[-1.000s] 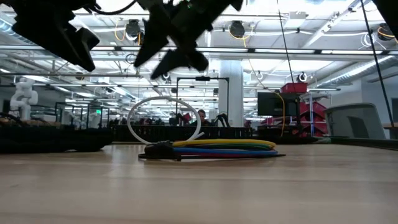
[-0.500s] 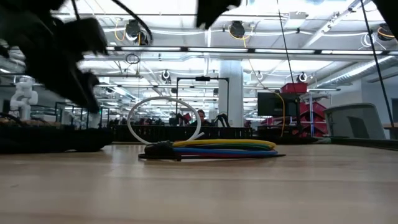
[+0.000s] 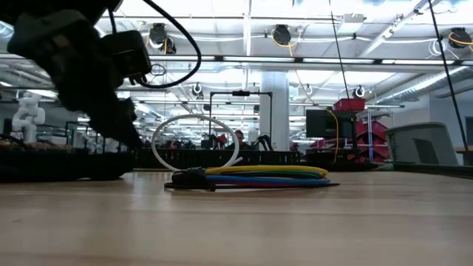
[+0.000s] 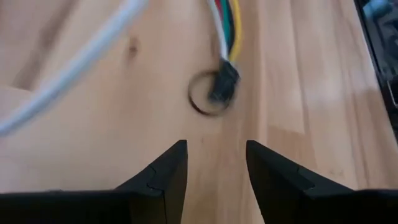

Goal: Ziptie cables
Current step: Wrap the cable wires using a zip tie

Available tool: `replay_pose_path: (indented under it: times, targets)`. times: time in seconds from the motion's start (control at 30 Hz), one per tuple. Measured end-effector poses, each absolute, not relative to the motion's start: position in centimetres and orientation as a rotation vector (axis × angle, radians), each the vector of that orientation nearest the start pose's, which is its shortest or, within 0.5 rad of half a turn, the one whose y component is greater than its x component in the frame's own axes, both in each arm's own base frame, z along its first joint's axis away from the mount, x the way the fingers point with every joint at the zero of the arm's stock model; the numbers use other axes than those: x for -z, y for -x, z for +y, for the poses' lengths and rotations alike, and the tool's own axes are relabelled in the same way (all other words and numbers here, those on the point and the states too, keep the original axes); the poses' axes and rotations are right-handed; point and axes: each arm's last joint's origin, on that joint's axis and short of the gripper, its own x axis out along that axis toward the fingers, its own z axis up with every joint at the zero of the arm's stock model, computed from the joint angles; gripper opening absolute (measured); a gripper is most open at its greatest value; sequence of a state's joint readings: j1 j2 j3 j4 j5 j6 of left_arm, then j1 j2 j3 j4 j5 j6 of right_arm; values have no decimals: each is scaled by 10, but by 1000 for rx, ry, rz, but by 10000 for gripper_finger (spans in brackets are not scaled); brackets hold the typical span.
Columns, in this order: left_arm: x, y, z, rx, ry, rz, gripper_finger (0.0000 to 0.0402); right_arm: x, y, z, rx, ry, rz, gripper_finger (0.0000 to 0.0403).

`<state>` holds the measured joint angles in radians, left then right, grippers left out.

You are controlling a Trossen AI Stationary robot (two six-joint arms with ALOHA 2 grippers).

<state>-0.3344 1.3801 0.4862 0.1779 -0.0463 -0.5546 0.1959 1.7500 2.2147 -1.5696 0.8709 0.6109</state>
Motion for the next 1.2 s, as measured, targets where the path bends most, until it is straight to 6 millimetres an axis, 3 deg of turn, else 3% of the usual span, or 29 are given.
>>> replay_pose_path:
  times: [0.27, 0.4, 0.8, 1.2]
  targets:
    - [-145, -236, -74, -17, 451, 710, 160, -457, -252, 48, 849, -15, 645, 224]
    - [-132, -237, -75, -51, 424, 758, 160, -466, -235, 60, 828, -32, 564, 224]
    - [-115, -290, -103, -109, 277, 840, 133, -469, -229, 68, 818, -18, 526, 224]
    - [-116, -284, -116, -122, 257, 856, 111, -468, -229, 68, 794, 38, 558, 224]
